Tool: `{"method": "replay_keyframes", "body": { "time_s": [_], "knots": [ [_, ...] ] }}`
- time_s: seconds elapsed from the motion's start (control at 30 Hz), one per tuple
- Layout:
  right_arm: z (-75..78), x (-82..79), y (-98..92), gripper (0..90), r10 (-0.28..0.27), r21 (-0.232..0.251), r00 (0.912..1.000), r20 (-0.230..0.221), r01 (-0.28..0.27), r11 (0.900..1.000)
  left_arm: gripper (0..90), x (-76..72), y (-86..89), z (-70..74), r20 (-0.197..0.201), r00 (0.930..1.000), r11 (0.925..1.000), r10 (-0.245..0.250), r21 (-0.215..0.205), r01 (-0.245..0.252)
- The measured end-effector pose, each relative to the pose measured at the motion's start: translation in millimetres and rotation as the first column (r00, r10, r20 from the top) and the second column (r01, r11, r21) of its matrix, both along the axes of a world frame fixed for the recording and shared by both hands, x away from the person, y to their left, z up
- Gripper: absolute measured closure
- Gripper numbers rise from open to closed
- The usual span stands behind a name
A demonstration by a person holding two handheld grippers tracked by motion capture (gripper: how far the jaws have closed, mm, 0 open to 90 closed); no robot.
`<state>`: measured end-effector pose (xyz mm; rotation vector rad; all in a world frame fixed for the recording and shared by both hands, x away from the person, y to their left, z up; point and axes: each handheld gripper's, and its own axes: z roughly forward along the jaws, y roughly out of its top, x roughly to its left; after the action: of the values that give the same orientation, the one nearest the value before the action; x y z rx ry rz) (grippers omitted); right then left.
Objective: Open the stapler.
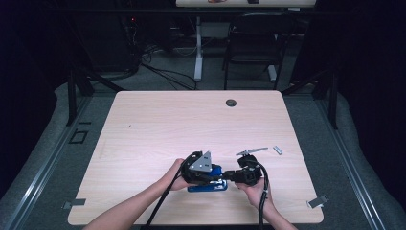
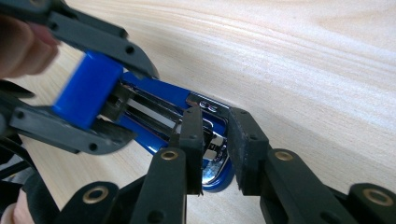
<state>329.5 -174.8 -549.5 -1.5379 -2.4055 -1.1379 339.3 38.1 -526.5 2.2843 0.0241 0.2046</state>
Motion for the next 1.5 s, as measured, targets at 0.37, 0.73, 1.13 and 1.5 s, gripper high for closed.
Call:
{"method": "replay_keyframes", "body": {
  "time_s": [0.37, 0.73, 1.13, 1.5],
  "knots": [
    [1.2, -0.6, 0.9, 76.8, 0.007, -0.021, 0.9999, 0.013, -0.007, 1.000, 63.7, -4.3, 1.7, 11.1, 0.039, 0.9992, 0.9980, 0.009, 0.063, -0.012],
    [5.6, -1.9, 5.3, 75.1, 0.030, -0.061, 0.9982, 0.052, -0.027, 0.998, 64.2, -4.0, 3.0, 9.5, 0.036, 0.9993, 0.9990, 0.006, 0.045, -0.008],
    [14.1, -3.2, 10.5, 76.1, 0.100, -0.137, 0.9879, 0.119, -0.083, 0.987, 64.2, -3.2, 0.4, 9.1, 0.033, 0.9995, 0.9981, 0.004, 0.062, -0.006],
    [31.9, -12.9, 11.8, 90.0, 0.170, -0.073, 0.9731, 0.156, -0.160, 0.984, 64.1, -1.9, -1.2, 8.5, 0.014, 0.9997, 0.9980, 0.019, 0.061, -0.020]
  ]
}}
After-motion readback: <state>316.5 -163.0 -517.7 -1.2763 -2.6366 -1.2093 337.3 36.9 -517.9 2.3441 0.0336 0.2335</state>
